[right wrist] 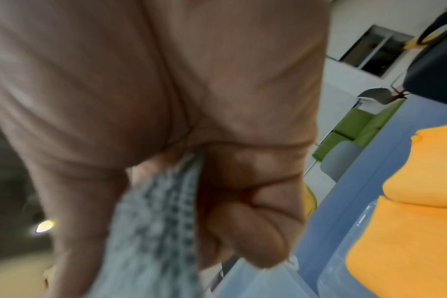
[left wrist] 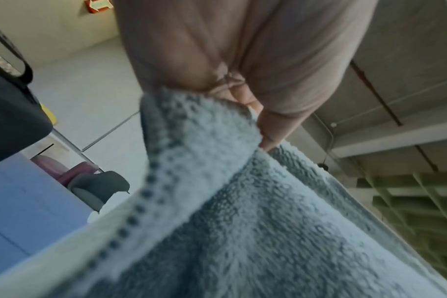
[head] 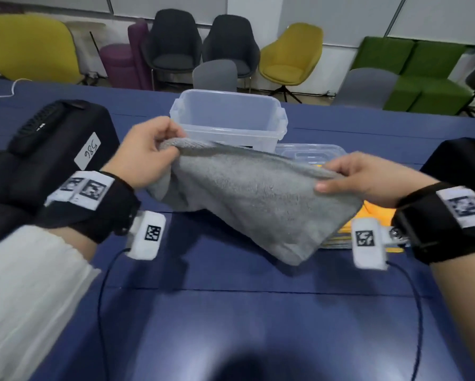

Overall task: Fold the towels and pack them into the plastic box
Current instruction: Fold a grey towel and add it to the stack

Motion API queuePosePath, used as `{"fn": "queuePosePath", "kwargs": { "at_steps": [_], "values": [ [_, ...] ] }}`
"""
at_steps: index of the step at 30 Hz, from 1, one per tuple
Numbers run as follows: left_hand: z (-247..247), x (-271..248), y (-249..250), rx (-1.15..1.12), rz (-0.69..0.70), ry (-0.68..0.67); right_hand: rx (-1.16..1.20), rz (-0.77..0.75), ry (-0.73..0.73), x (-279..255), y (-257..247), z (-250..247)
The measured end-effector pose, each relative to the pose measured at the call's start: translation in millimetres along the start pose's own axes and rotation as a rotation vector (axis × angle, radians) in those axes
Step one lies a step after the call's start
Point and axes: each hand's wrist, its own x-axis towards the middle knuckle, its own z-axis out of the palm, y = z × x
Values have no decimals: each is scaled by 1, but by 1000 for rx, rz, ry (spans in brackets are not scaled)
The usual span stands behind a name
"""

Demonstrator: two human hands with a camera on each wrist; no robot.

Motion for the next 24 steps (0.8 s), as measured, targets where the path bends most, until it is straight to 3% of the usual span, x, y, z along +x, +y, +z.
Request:
{"fn": "queuePosePath", "kwargs": {
  "at_steps": [4, 7, 10, 14, 16, 18, 21, 24],
  "values": [
    [-32, -7, 8, -47, -22, -89, 324, -148, 335, -13, -8, -19],
    [-41, -3, 4, 173, -47, -85, 375, -105, 568, 2, 1, -18],
    [-40, 8, -5, 250, -100, 51, 323, 12, 661, 25, 7, -11],
    [-50, 29, 6, -1, -131, 291, 509, -185, 846, 32, -25, -22],
    [-56, 27, 23, -390, -56, 304, 624, -336, 793, 20, -41, -27],
    [-60, 15, 29, -716, -40, 217, 675, -400, 570, 4, -40, -24],
    [-57, -21, 9, -793, -144, -57, 611, -222, 266, -21, -5, 2],
    [-36, -71, -33, -723, -425, -264, 518, 44, 130, -39, 54, 44]
  ]
}}
